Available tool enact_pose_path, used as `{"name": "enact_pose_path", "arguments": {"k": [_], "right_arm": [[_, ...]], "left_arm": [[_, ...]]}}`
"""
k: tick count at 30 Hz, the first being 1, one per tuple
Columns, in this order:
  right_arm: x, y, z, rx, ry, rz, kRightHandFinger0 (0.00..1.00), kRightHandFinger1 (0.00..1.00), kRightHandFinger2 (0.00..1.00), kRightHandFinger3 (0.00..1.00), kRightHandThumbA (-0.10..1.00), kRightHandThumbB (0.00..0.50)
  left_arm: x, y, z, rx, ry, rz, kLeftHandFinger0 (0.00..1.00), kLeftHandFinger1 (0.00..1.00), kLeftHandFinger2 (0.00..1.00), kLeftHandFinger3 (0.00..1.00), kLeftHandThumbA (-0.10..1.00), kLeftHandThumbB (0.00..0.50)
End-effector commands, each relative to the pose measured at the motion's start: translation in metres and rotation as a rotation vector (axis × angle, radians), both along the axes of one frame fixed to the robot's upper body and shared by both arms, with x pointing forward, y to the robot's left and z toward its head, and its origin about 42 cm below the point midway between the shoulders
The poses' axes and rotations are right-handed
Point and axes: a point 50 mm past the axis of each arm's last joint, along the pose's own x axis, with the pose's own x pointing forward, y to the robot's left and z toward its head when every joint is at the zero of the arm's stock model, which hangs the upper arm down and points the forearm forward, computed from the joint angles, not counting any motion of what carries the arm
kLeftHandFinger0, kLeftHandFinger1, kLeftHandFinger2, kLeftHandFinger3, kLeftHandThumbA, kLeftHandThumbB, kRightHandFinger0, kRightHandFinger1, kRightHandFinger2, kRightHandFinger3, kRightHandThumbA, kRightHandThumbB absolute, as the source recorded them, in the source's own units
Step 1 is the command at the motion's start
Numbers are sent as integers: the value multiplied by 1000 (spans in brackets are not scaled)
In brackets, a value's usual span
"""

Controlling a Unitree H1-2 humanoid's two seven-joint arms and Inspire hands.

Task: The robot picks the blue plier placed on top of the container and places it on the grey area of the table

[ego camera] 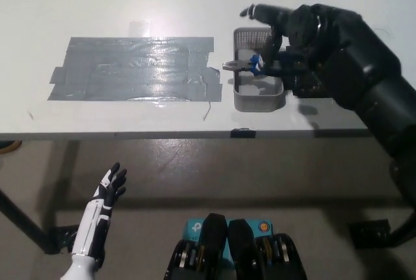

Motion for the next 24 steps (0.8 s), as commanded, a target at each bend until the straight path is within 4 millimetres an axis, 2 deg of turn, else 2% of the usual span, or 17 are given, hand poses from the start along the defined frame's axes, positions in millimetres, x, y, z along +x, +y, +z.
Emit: {"name": "enact_pose_path", "arguments": {"k": [1, 3, 5, 7, 17, 24], "right_arm": [[6, 13, 40, -34, -58, 4, 1000, 1000, 1000, 1000, 1000, 367], [7, 15, 34, -43, -52, -2, 1000, 1000, 1000, 1000, 1000, 380], [8, 16, 31, -55, -57, -1, 1000, 1000, 1000, 1000, 1000, 402], [8, 17, 25, -66, -53, -11, 1000, 1000, 1000, 1000, 1000, 416], [7, 12, 7, -132, -45, -15, 1000, 1000, 1000, 1000, 1000, 408], [6, 14, 1, -137, -25, -10, 1000, 1000, 1000, 1000, 1000, 397]], "left_arm": [[6, -4, 10, 21, -62, -14, 1000, 1000, 1000, 1000, 1000, 176], [6, -4, 11, 22, -60, -11, 1000, 1000, 1000, 1000, 1000, 178], [7, -3, 12, 18, -63, -16, 1000, 1000, 1000, 1000, 1000, 155], [8, -2, 12, 16, -71, -10, 1000, 1000, 1000, 1000, 1000, 160], [10, -3, 15, 21, -76, -5, 1000, 1000, 1000, 1000, 1000, 140], [11, -3, 16, 22, -78, -6, 1000, 1000, 1000, 1000, 1000, 125]]}}
